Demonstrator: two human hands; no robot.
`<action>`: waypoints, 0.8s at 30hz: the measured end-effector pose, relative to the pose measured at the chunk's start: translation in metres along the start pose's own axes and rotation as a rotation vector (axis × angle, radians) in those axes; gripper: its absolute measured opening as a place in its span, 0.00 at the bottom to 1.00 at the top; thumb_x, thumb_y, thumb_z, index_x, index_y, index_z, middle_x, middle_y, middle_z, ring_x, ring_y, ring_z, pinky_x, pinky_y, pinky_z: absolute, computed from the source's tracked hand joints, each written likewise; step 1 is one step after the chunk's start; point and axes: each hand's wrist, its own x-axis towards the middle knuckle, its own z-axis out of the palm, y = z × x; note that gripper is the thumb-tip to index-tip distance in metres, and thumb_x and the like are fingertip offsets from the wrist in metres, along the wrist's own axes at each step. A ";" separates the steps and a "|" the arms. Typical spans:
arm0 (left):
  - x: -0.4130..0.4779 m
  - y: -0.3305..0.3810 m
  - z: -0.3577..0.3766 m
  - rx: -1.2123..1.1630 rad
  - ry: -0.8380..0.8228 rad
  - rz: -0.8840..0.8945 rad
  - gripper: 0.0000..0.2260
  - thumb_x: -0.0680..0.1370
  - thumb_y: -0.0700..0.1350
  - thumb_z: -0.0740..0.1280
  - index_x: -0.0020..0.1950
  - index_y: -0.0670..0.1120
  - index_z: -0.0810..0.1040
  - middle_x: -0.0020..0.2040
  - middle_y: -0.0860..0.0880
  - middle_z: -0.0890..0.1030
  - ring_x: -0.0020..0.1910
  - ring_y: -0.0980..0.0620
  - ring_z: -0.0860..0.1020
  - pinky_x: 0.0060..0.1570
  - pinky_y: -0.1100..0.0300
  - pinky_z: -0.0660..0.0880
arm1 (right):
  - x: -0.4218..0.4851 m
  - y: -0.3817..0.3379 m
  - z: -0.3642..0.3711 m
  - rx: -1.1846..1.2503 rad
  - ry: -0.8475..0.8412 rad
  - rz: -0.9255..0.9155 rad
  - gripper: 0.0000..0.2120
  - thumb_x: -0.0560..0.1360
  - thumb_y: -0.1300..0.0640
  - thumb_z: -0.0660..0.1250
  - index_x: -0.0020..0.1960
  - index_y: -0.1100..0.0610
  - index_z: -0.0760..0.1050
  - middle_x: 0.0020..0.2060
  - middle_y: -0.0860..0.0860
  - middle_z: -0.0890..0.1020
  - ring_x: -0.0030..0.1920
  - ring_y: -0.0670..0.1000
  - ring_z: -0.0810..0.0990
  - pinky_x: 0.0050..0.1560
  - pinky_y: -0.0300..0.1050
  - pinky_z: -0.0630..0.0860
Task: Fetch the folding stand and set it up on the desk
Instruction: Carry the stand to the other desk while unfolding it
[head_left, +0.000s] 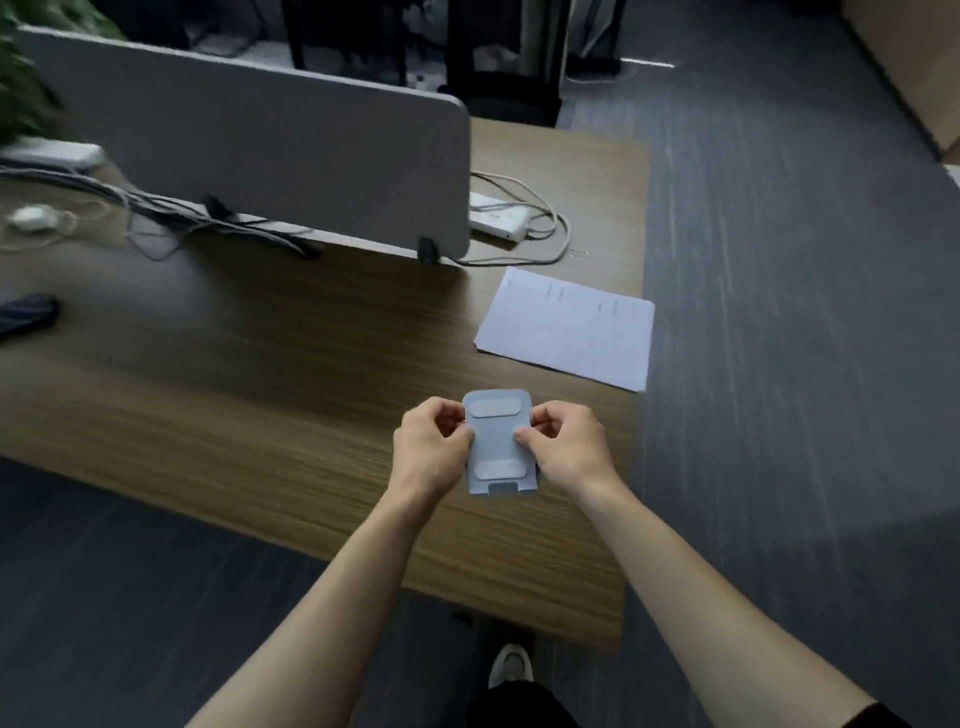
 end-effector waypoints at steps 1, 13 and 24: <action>-0.002 0.007 -0.013 -0.028 0.025 0.017 0.07 0.76 0.39 0.70 0.53 0.46 0.83 0.47 0.48 0.85 0.49 0.49 0.85 0.51 0.47 0.84 | 0.000 -0.016 0.000 0.004 -0.013 -0.044 0.06 0.71 0.57 0.75 0.47 0.57 0.83 0.41 0.51 0.85 0.43 0.52 0.83 0.49 0.54 0.82; -0.157 -0.022 -0.236 -0.247 0.577 0.158 0.05 0.77 0.39 0.69 0.52 0.45 0.81 0.49 0.46 0.85 0.49 0.49 0.84 0.41 0.58 0.82 | -0.170 -0.177 0.098 0.096 -0.426 -0.591 0.06 0.75 0.54 0.73 0.49 0.55 0.79 0.46 0.49 0.83 0.46 0.50 0.84 0.41 0.45 0.85; -0.484 -0.162 -0.381 -0.364 1.220 0.017 0.05 0.73 0.40 0.70 0.46 0.48 0.84 0.43 0.46 0.87 0.45 0.43 0.86 0.51 0.40 0.83 | -0.499 -0.193 0.223 0.149 -0.982 -0.841 0.03 0.73 0.60 0.73 0.41 0.55 0.82 0.37 0.55 0.86 0.37 0.51 0.85 0.35 0.45 0.83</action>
